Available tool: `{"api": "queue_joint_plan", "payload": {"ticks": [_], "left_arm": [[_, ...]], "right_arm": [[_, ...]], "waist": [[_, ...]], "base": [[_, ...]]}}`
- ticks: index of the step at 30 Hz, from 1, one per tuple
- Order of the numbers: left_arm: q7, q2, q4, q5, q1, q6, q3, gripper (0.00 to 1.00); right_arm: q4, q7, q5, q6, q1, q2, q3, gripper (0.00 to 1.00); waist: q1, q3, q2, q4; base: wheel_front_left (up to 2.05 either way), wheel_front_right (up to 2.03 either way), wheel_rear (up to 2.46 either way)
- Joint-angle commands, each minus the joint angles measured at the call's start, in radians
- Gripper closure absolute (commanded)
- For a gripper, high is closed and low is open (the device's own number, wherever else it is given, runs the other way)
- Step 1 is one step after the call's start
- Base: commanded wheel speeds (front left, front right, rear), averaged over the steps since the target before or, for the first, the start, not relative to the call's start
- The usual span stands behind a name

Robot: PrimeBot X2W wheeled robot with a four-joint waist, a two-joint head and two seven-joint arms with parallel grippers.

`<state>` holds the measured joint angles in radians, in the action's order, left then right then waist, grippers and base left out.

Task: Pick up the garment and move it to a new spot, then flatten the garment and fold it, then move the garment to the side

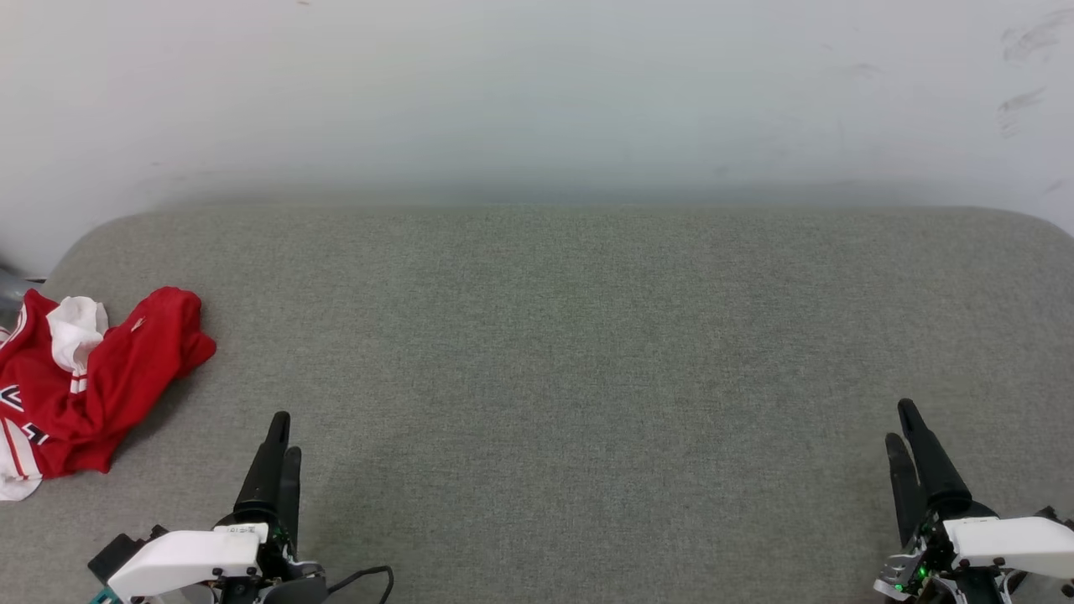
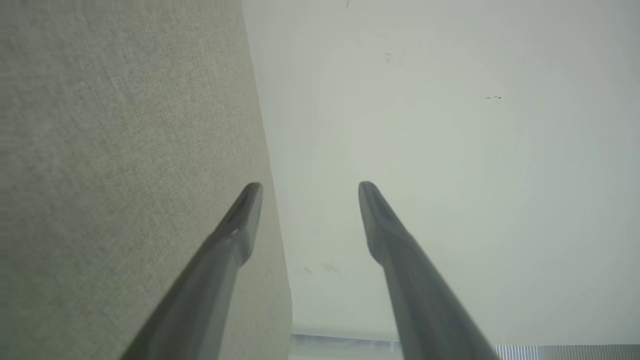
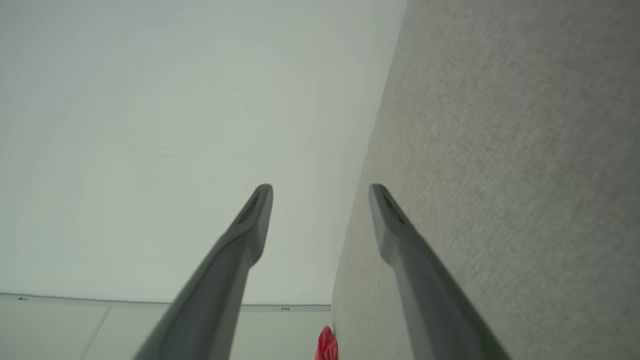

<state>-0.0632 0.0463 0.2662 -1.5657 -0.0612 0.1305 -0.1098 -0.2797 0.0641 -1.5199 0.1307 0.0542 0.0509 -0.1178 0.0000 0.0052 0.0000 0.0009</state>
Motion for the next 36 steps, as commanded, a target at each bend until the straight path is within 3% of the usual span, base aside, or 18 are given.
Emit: {"api": "queue_joint_plan", "payload": {"ticks": [1,9,20,36], "left_arm": [[0.012,0.002,-0.021,0.031,-0.017,0.0,-0.013,0.0],[0.048,0.002,-0.07,0.214,-0.024,-0.034,-0.036,0.0],[0.092,0.003,-0.156,0.474,-0.01,-0.122,0.007,0.0],[0.149,0.011,-0.196,0.818,0.001,-0.2,0.084,0.0]], "right_arm": [[0.028,-0.012,0.038,0.0,0.017,0.001,-0.006,0.0],[0.083,-0.048,0.218,0.0,0.013,0.0,-0.018,0.0],[0.172,-0.093,0.475,0.0,0.006,0.0,-0.002,0.0],[0.229,-0.149,0.795,0.0,-0.015,0.0,0.031,0.0]], "waist": [[0.0,0.0,0.0,0.0],[0.0,0.003,0.0,0.002],[0.0,0.007,0.0,0.004],[0.0,0.01,0.0,0.007]], "base": [[0.0,0.0,0.0],[0.0,0.0,0.0],[0.0,0.0,0.0],[0.0,0.0,0.0]]}}
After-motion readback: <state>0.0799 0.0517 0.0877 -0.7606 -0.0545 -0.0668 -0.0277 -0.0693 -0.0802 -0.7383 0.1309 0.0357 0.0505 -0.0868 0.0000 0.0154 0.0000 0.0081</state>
